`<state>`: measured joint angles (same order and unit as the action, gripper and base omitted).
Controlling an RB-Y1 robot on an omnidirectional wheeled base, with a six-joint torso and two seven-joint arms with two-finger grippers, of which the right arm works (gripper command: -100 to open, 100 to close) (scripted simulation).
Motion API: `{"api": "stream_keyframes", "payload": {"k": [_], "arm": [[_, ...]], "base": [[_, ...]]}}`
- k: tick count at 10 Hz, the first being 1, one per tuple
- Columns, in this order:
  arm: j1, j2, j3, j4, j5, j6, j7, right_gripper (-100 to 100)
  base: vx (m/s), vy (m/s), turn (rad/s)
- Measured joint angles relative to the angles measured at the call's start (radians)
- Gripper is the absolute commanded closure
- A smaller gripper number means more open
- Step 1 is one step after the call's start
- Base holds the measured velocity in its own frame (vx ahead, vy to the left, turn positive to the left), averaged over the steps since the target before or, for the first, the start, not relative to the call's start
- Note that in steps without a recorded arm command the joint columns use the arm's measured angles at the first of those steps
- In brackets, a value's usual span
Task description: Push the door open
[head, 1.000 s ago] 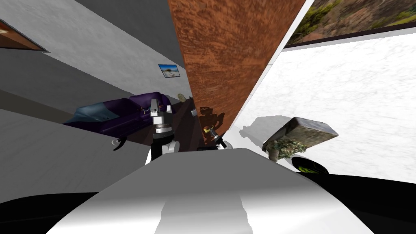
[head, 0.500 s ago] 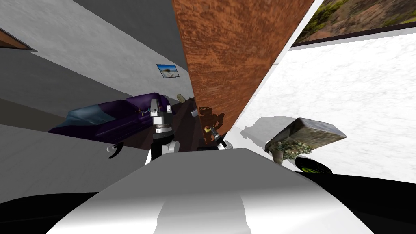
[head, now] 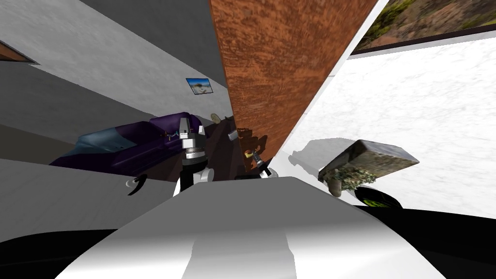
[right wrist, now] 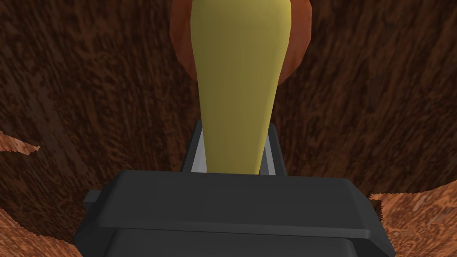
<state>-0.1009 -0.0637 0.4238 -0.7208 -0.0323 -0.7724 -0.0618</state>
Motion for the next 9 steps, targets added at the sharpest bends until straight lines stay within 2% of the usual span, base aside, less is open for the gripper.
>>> {"api": "stream_keyframes", "payload": {"k": [1, 2, 6, 8, 9], "arm": [[0.003, 0.001, -0.013, -0.005, -0.003, 0.006, 0.006, 100], [-0.010, 0.008, -0.028, 0.012, -0.008, 0.002, 0.011, 100], [-0.017, 0.018, -0.090, 0.014, -0.024, 0.005, 0.030, 100], [-0.022, 0.019, -0.109, 0.018, -0.029, 0.002, 0.035, 100], [-0.027, 0.020, -0.115, 0.035, -0.032, -0.002, 0.037, 100]], "base": [[0.108, 0.157, -0.049], [0.130, 0.146, -0.038], [0.118, 0.171, -0.056], [0.089, 0.058, -0.037], [0.180, 0.104, -0.041]]}}
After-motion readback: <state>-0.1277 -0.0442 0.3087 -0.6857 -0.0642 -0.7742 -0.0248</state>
